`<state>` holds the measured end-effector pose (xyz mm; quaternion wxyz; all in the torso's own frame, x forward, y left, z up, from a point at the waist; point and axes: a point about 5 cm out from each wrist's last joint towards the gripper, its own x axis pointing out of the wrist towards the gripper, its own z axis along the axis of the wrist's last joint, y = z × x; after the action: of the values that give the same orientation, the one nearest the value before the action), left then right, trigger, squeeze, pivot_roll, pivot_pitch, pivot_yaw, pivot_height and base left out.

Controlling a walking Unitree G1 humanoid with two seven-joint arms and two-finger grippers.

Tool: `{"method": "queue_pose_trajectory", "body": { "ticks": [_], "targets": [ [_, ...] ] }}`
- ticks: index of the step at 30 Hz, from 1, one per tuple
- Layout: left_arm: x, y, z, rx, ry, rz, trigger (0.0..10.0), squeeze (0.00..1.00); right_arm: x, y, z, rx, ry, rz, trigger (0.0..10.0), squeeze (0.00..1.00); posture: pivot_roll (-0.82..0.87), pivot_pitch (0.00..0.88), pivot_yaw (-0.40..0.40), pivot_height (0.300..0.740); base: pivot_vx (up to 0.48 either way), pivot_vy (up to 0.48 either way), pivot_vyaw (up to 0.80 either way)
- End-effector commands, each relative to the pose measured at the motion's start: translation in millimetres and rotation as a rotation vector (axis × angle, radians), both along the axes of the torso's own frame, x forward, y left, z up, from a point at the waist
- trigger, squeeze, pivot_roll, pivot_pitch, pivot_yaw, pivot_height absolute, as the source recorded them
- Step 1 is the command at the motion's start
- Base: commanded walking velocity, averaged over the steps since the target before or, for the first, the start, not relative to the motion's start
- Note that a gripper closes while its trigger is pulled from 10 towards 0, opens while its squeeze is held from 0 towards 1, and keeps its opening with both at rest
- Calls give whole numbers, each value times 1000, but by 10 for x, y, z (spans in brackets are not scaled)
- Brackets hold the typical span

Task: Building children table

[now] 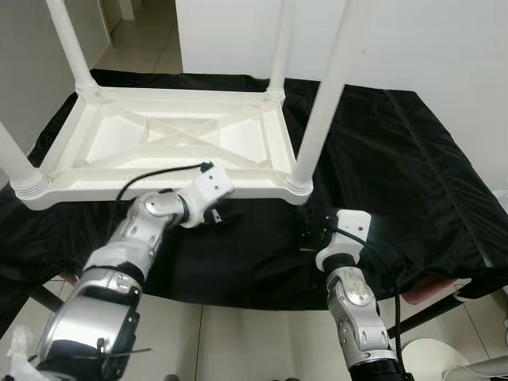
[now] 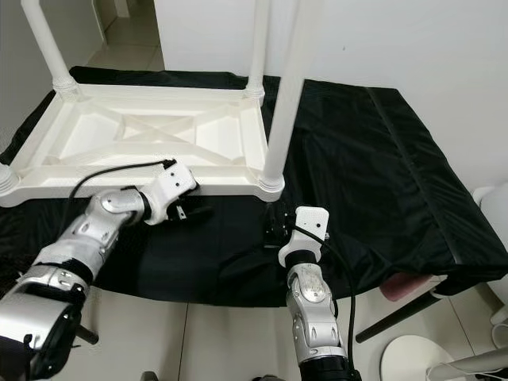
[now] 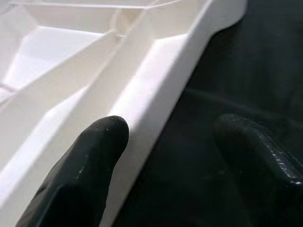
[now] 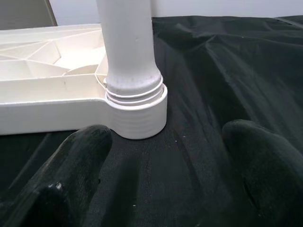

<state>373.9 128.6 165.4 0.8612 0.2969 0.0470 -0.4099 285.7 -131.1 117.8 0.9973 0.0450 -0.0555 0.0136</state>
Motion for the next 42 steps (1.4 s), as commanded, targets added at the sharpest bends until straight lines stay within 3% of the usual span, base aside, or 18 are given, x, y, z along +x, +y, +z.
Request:
{"method": "queue_pose_trajectory", "body": {
  "ticks": [1, 10, 16, 20, 26, 33, 41, 42],
  "targets": [
    [113, 136, 95, -70, -164, 262, 10000, 0, -48, -30, -69, 3, 23, 5, 10000, 0, 3, 63, -13, 740, 0, 0, 0],
    [157, 236, 187, -104, -164, 288, 10000, 0, -71, -20, -102, -2, 31, 15, 10000, 0, 0, 61, -7, 740, 0, 0, 0],
    [200, 327, 182, -71, -163, 351, 10000, 0, -66, 12, -92, 2, 28, 20, 10000, 0, -3, 59, -3, 740, 0, 0, 0],
    [253, 442, 114, 49, -145, 444, 10000, 0, -53, 22, -80, 0, 23, 23, 10000, 0, -7, 54, 5, 740, 0, 0, 0],
    [262, 527, 45, 135, -103, 491, 10000, 0, -41, 15, -75, -2, 20, 19, 10000, 0, -9, 42, 8, 740, 0, 0, 0],
    [281, 571, 48, 142, -86, 537, 10000, 0, -25, 25, -70, -3, 18, 18, 10000, 0, -10, 34, 8, 740, 0, 0, 0],
    [288, 535, 48, 155, -77, 508, 10000, 0, -15, 26, -63, -6, 15, 19, 10000, 0, -14, 32, 10, 740, 0, 0, 0],
    [286, 519, 39, 150, -66, 498, 6863, 0, -12, 16, -59, -9, 14, 17, 10000, 0, -17, 32, 12, 740, 0, 0, 0]
  ]
}}
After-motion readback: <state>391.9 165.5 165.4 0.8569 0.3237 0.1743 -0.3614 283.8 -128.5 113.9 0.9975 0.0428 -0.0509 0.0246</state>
